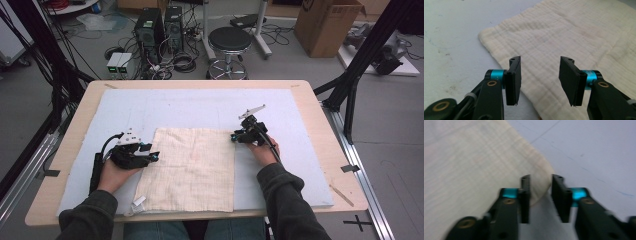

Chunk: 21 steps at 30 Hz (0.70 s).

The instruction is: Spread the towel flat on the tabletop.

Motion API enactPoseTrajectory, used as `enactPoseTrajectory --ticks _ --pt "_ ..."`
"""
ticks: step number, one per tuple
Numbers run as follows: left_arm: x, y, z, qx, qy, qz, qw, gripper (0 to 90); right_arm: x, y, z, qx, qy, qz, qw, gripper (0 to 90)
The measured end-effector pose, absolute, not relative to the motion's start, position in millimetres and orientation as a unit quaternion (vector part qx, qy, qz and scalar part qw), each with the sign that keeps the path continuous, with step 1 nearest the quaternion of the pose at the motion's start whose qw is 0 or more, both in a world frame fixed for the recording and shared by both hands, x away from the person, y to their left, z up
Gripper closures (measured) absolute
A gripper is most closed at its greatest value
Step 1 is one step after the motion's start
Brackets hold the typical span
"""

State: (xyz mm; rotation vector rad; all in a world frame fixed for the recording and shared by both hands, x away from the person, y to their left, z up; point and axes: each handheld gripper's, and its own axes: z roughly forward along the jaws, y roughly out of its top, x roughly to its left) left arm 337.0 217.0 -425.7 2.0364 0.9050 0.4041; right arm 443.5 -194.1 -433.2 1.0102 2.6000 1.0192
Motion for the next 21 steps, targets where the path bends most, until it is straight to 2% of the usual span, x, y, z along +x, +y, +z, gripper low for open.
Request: enactPoseTrajectory --ticks 1,3,10,15,21 --pt "338 217 -426 0.811 0.366 0.162 0.427 52.9 444 -193 -433 0.331 0.875 0.342 0.084 84.3" --pt "340 218 -424 0.807 0.37 0.162 0.431 53.0 447 -192 -431 0.328 0.88 0.333 0.083 86.8" --pt "351 221 -419 0.786 0.391 0.163 0.45 54.1 468 -188 -418 0.334 0.884 0.308 0.112 86.9" --pt "369 223 -419 0.775 0.42 0.167 0.442 54.2 480 -198 -421 0.35 0.879 0.298 0.125 86.4" --pt "402 215 -416 0.763 0.446 0.178 0.433 56.7 483 -201 -422 0.353 0.865 0.34 0.108 74.3"
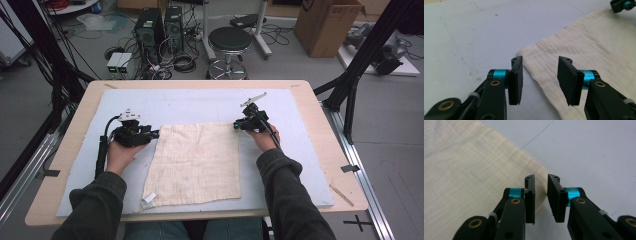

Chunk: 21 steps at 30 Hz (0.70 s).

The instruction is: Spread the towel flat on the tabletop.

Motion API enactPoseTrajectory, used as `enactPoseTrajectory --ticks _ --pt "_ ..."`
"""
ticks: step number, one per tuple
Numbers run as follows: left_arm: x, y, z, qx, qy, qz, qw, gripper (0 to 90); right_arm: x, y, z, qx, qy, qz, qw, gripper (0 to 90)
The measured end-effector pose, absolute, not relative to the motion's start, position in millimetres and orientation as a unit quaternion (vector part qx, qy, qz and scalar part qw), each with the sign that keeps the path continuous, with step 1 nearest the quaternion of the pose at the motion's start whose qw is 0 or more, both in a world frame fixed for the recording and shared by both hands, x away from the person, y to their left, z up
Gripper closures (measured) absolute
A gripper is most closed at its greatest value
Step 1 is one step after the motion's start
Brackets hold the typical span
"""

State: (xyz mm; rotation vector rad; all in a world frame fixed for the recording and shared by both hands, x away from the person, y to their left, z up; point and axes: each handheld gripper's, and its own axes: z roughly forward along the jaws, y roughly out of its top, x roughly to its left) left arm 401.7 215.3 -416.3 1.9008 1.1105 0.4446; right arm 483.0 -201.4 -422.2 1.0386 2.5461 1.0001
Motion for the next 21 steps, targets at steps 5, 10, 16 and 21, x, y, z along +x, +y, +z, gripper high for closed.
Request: enactPoseTrajectory --ticks 5,10,16,21 --pt "426 208 -426 0.771 0.458 0.162 0.412 58.5 487 -205 -425 0.364 0.854 0.359 0.092 65.6" --pt "440 204 -436 0.773 0.475 0.151 0.392 54.9 490 -204 -431 0.369 0.855 0.354 0.088 61.2" --pt "446 206 -442 0.757 0.497 0.163 0.391 55.4 494 -207 -435 0.385 0.847 0.356 0.084 66.5" --pt "443 196 -443 0.773 0.471 0.154 0.396 66.0 493 -204 -435 0.374 0.854 0.348 0.092 73.9"
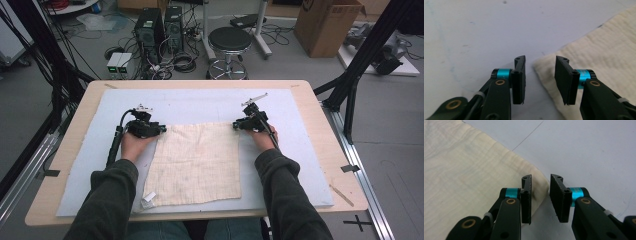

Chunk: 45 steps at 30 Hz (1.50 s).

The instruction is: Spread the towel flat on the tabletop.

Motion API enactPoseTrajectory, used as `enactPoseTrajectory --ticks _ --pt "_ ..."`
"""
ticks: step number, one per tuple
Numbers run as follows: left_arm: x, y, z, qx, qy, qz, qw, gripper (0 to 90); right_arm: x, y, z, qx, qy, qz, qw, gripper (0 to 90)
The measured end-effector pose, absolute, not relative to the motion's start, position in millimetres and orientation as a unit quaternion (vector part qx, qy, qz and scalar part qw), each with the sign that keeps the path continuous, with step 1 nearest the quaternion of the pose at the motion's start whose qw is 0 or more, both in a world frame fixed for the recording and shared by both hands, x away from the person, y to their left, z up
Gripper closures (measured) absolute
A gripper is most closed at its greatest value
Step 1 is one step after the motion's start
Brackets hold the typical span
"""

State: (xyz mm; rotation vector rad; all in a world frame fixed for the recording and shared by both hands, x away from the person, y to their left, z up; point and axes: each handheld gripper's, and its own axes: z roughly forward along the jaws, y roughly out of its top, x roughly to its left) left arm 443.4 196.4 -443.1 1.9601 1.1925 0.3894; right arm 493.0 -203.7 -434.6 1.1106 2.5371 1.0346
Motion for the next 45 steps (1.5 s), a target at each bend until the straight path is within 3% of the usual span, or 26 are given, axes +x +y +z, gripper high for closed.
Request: enactPoseTrajectory --ticks 1,3,5,19,45 --pt "442 194 -443 0.778 0.466 0.169 0.386 68.3 492 -203 -435 0.374 0.855 0.349 0.089 75.5" --pt "442 195 -443 0.784 0.456 0.163 0.388 83.9 492 -201 -435 0.369 0.857 0.351 0.082 83.2" --pt "442 196 -442 0.781 0.462 0.171 0.384 86.8 492 -199 -434 0.37 0.858 0.348 0.079 84.5" --pt "446 217 -417 0.743 0.485 0.193 0.42 87.5 504 -191 -412 0.386 0.836 0.383 0.069 85.6" --pt "434 223 -401 0.757 0.464 0.178 0.424 87.5 496 -200 -401 0.387 0.82 0.421 0.034 85.6"
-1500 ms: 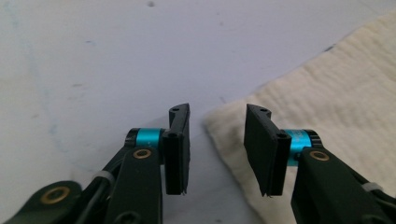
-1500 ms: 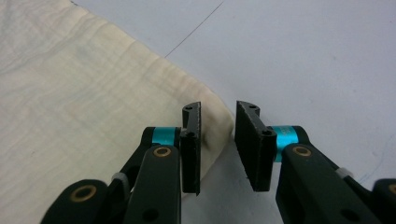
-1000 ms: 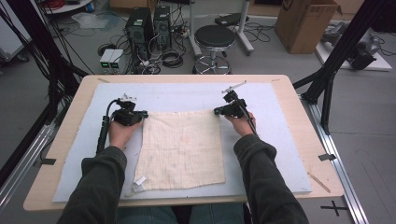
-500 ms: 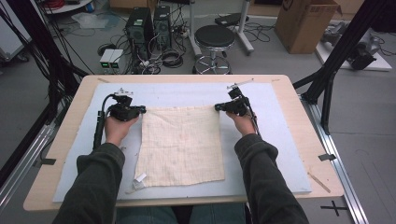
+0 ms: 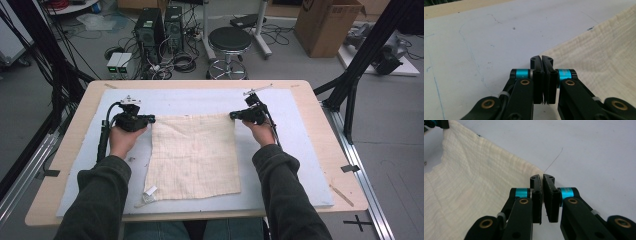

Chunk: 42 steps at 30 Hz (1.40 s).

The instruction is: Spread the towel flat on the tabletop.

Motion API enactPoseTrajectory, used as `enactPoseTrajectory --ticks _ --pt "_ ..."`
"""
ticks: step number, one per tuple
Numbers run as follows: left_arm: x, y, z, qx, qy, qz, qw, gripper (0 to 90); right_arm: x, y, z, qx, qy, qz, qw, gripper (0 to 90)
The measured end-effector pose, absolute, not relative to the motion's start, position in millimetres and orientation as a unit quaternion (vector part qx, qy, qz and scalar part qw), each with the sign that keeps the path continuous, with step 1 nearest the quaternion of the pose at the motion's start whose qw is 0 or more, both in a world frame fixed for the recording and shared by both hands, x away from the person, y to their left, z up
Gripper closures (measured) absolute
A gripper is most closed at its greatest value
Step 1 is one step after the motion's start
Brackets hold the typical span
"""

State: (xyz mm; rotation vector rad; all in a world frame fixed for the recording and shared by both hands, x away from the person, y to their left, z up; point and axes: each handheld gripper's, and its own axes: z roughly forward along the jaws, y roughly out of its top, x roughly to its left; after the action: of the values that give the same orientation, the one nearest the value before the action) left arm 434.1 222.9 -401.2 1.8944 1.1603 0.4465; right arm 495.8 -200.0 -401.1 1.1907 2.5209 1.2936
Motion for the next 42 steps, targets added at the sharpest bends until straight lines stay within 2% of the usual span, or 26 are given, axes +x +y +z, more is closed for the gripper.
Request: enactPoseTrajectory --ticks 42 --pt "424 226 -394 0.758 0.451 0.174 0.438 87.5 486 -201 -388 0.368 0.82 0.438 0.028 85.6"
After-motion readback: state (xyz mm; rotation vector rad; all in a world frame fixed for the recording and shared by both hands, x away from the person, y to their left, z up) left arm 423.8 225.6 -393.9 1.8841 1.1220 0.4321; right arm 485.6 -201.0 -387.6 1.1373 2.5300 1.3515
